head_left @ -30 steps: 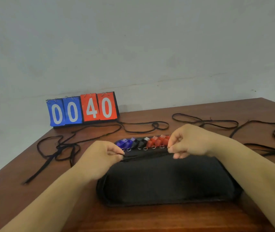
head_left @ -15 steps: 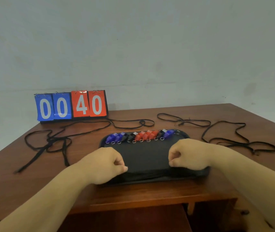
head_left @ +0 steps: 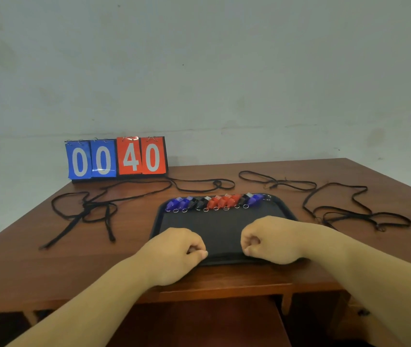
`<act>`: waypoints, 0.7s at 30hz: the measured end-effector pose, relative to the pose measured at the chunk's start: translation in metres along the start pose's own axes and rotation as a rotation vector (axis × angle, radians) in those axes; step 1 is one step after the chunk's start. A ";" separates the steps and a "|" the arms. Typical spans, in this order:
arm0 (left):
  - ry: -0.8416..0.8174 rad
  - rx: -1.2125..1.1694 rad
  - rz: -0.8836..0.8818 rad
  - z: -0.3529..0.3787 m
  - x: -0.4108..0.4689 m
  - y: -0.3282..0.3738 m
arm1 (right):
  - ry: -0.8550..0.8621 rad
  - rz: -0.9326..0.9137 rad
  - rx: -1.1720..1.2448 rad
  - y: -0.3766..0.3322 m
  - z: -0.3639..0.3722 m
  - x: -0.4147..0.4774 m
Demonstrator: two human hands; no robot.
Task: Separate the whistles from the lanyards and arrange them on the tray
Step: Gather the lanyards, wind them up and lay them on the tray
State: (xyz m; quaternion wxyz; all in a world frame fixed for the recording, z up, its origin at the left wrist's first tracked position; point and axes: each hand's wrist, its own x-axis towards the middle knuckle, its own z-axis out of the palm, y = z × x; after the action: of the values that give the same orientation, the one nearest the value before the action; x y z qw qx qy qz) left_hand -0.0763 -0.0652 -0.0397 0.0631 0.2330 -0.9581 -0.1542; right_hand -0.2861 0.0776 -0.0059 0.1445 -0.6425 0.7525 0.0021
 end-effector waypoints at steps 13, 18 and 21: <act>0.260 0.006 -0.088 -0.045 -0.033 -0.080 | 0.129 -0.101 0.036 -0.079 -0.012 0.066; 0.228 0.068 -0.295 -0.065 -0.056 -0.152 | 0.168 -0.181 0.064 -0.137 -0.013 0.122; 0.220 0.115 -0.393 -0.066 -0.068 -0.194 | 0.152 -0.157 0.057 -0.172 -0.010 0.157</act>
State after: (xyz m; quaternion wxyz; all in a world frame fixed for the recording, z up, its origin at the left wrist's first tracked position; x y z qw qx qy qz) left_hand 0.0797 -0.2144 -0.0434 0.1228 0.4337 -0.8889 -0.0823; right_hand -0.1426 -0.1061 0.0003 0.1050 -0.6935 0.7083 -0.0794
